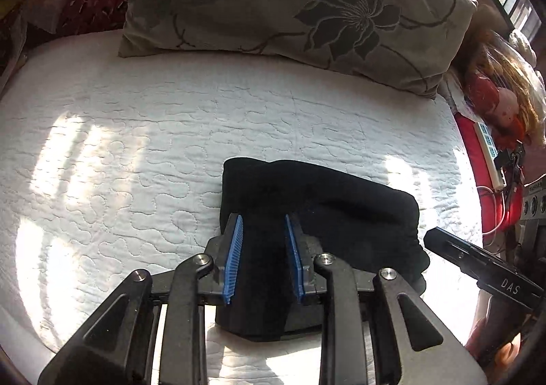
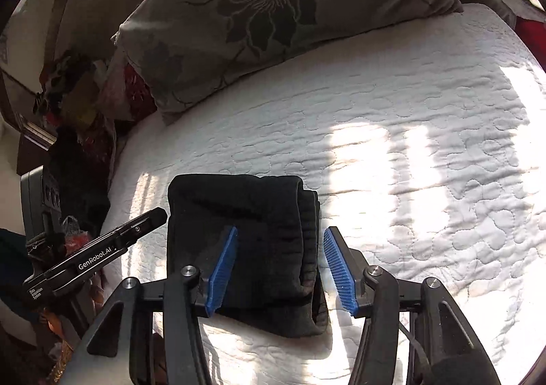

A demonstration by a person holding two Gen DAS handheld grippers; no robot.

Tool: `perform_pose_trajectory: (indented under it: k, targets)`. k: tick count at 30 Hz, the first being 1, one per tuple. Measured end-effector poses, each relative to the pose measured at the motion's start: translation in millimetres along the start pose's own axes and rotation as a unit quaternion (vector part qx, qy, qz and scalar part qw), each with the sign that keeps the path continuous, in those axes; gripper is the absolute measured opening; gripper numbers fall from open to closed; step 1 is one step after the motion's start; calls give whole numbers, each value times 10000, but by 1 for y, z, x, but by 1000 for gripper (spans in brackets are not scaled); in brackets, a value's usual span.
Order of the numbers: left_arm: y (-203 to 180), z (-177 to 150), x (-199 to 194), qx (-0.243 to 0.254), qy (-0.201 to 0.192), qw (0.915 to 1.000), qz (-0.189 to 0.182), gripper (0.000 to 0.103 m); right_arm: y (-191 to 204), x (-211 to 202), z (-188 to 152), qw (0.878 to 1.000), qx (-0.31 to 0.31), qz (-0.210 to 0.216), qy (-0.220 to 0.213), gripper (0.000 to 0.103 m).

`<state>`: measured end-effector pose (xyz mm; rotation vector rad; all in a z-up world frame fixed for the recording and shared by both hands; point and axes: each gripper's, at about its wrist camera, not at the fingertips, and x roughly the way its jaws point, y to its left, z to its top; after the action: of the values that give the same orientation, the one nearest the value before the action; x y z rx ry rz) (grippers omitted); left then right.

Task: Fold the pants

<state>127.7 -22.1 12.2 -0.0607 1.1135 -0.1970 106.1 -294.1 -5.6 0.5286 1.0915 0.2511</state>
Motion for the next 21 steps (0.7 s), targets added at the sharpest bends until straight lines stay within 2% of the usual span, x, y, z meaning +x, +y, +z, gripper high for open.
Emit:
perform_pose_trajectory:
  k: [4, 8, 10, 12, 14, 17, 21]
  targets:
    - [16, -5, -4, 37, 104, 9999, 97, 23, -9, -2, -7, 9998, 169, 25, 103, 63]
    - [55, -9, -7, -366, 229, 9987, -280, 23, -20, 4, -12, 9985, 425, 194, 294, 66]
    - [68, -9, 0, -548, 449, 9965, -450, 27, -24, 9, -12, 9973, 548, 306, 373, 72]
    - [72, -9, 8, -590, 630, 9945, -586, 37, -27, 16, -10, 9961, 632, 380, 482, 73]
    - [71, -10, 11, -590, 693, 9930, -754, 37, -28, 23, -7, 9956, 652, 380, 564, 73]
    - [65, -8, 21, -552, 779, 9916, -873, 48, -32, 32, -5, 9946, 718, 375, 649, 73]
    - [64, -3, 37, -661, 963, 9863, -1167, 49, -36, 39, -3, 9926, 770, 534, 772, 74]
